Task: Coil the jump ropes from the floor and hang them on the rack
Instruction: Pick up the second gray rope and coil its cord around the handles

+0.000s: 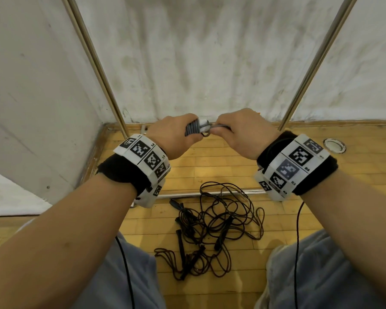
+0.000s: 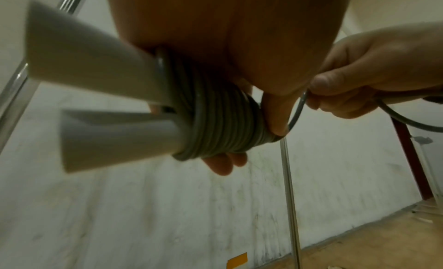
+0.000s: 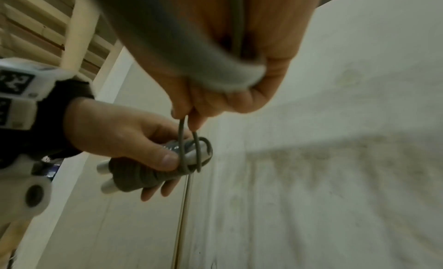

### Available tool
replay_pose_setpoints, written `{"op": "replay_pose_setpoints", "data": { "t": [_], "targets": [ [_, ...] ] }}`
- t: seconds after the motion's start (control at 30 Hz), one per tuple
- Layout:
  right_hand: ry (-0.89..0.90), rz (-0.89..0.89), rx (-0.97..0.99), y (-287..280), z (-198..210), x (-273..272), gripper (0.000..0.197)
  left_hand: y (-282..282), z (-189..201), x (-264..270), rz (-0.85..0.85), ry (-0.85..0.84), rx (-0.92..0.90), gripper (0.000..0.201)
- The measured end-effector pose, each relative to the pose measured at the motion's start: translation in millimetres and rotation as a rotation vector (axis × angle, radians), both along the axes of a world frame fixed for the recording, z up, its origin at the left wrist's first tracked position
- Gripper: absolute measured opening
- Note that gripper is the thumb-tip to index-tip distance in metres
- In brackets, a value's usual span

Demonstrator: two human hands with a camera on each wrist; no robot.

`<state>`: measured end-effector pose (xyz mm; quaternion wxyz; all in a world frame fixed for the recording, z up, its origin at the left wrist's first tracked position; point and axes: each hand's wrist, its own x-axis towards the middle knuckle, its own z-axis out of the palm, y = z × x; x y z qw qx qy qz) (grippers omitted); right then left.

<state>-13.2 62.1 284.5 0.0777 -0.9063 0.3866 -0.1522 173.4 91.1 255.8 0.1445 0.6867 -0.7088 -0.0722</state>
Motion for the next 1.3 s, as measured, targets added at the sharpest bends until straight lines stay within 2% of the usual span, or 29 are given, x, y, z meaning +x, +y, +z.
{"op": "replay_pose_setpoints", "data": {
  "t": [0.17, 0.27, 0.37, 0.53, 0.7, 0.83, 0.93, 1.03, 1.13, 1.3],
  "targets": [
    [-0.098, 0.043, -0.011, -2, 5, -4, 0.030, 4, 4, -9, -0.139, 0.084, 0.000, 0.025],
    [-0.182, 0.037, 0.020, 1, 7, -1, 0.028, 7, 6, -14, -0.180, 0.125, -0.042, 0.029],
    [-0.373, -0.027, 0.118, -3, 12, -1, 0.023, 9, 10, -17, -0.192, 0.191, -0.093, 0.040],
    [-0.590, -0.107, 0.335, -8, 13, 1, 0.020, 9, 8, -21, -0.159, 0.274, -0.125, 0.043],
    [-0.623, -0.072, 0.352, -5, 15, 6, 0.017, 9, 7, -28, -0.080, 0.297, -0.159, 0.051],
    [-0.572, -0.053, 0.312, -3, 15, 6, 0.014, 11, 6, -34, -0.057, 0.254, -0.151, 0.041],
    [-0.608, -0.068, 0.353, -7, 14, 2, 0.017, 14, 8, -39, -0.054, 0.262, -0.150, 0.038],
    [-0.691, -0.096, 0.459, -12, 14, -3, 0.019, 16, 12, -40, -0.077, 0.381, -0.160, 0.034],
    [-0.805, -0.063, 0.645, -15, 12, -8, 0.020, 19, 17, -39, -0.109, 0.484, -0.198, 0.028],
    [-0.923, -0.032, 0.774, -13, 6, -6, 0.024, 25, 26, -40, -0.133, 0.741, -0.184, 0.033]
  ]
}}
